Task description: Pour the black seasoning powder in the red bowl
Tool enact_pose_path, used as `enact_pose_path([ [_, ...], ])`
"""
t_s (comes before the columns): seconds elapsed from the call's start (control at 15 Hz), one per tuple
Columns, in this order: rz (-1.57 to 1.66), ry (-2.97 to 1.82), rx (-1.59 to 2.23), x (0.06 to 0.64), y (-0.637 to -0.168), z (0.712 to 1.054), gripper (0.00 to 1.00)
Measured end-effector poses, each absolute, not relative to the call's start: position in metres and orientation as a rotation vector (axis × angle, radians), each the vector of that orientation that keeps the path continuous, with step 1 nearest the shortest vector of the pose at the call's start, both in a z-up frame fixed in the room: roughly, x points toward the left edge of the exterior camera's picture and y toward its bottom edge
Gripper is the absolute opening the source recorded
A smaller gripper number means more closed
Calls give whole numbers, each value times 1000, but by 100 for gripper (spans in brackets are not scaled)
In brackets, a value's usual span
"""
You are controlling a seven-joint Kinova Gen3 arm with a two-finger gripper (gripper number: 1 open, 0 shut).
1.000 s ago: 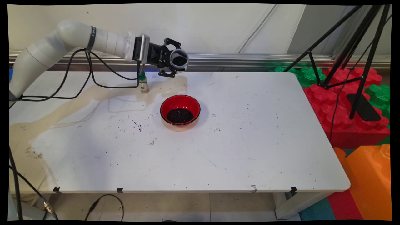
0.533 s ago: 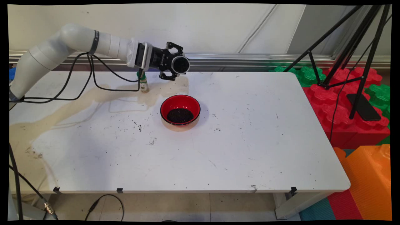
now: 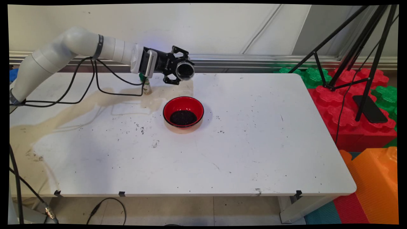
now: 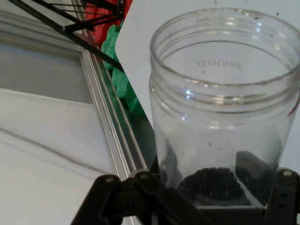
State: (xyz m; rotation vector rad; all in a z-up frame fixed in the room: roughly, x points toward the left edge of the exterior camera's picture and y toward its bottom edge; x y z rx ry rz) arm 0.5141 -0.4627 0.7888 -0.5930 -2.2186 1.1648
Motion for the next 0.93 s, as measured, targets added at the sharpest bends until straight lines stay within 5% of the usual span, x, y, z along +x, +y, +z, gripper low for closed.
enact_pose_path([
  [0.93, 1283, -2187, -847, 504, -454, 781, 0],
])
